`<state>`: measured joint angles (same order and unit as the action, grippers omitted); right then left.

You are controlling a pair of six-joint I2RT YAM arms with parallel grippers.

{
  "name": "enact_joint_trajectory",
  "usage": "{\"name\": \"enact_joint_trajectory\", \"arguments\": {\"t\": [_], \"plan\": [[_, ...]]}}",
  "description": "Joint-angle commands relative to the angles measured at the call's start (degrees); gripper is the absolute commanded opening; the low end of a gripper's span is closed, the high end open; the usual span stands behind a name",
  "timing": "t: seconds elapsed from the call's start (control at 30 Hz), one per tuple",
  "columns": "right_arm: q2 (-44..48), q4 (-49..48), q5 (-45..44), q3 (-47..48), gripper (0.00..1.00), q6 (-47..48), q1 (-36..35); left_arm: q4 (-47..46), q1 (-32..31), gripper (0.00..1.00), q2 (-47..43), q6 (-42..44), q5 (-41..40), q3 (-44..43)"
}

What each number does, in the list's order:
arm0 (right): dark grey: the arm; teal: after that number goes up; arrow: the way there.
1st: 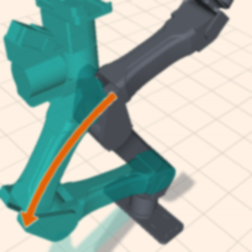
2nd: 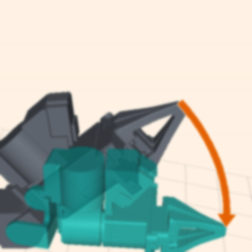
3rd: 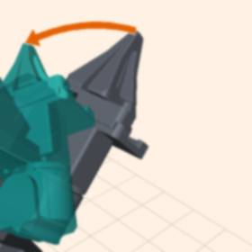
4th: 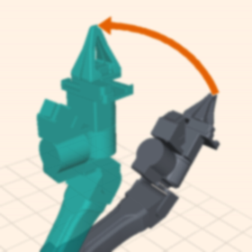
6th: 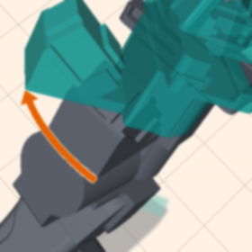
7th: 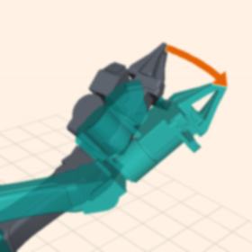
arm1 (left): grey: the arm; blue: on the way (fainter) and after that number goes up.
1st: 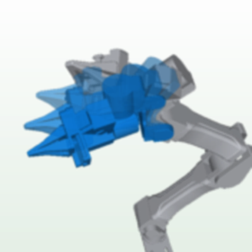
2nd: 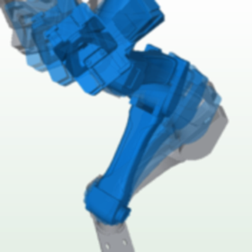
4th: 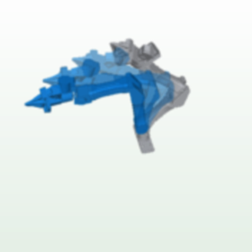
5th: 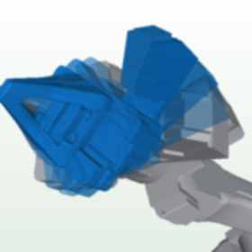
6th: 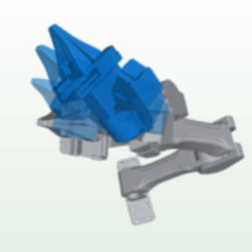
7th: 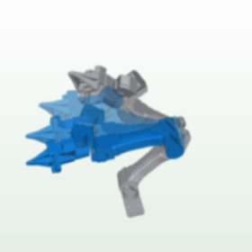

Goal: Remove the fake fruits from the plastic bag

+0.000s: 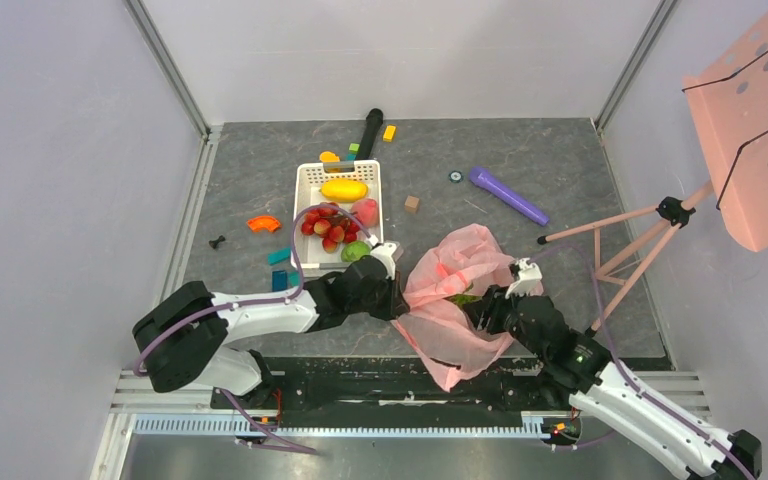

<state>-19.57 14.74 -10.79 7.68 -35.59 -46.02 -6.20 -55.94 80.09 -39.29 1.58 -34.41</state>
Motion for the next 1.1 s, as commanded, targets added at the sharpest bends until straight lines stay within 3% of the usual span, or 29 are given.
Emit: {"name": "enact_joint_trajectory", "arguments": {"t": [0.0, 0.23, 0.43, 0.6, 0.73, 0.8, 0.97, 1.07], "plan": [[0.20, 2.45, -5.68, 5.99, 0.48, -1.27, -0.30, -2.50, -0.93, 0.02, 0.01, 1.10, 0.24, -0.22], [-9.80, 8.30, -13.38, 12.17, 0.49, -1.39, -0.29, -2.43, -2.64, 0.02, -0.14, 2.31, 0.95, -0.64], [-13.15, 7.96, -16.34, 15.13, 0.58, -1.16, -0.35, -2.42, -3.67, 0.02, -0.29, 2.88, 1.76, -0.63], [-14.92, 0.75, -8.31, 13.52, 0.35, 3.41, -0.30, -2.37, -3.85, 0.02, 0.14, 2.87, 2.02, 0.11], [-16.08, -2.15, -7.42, 12.21, 0.29, 5.86, -0.31, -2.55, -3.96, 0.02, 0.51, 2.76, 2.11, 0.75], [-16.97, -3.77, -7.58, 12.42, 0.30, 8.56, -0.30, -2.89, -3.99, 0.02, 0.91, 2.88, 2.22, 1.05], [-21.63, -4.37, -10.47, 16.19, 0.45, 19.51, -0.30, -3.21, -3.95, 0.02, 2.71, 4.02, 1.95, 0.96], [-27.02, -0.65, -11.25, 21.52, 0.46, 26.80, -0.30, -2.82, -3.95, 0.02, 3.54, 4.92, 0.70, 0.96]]}}
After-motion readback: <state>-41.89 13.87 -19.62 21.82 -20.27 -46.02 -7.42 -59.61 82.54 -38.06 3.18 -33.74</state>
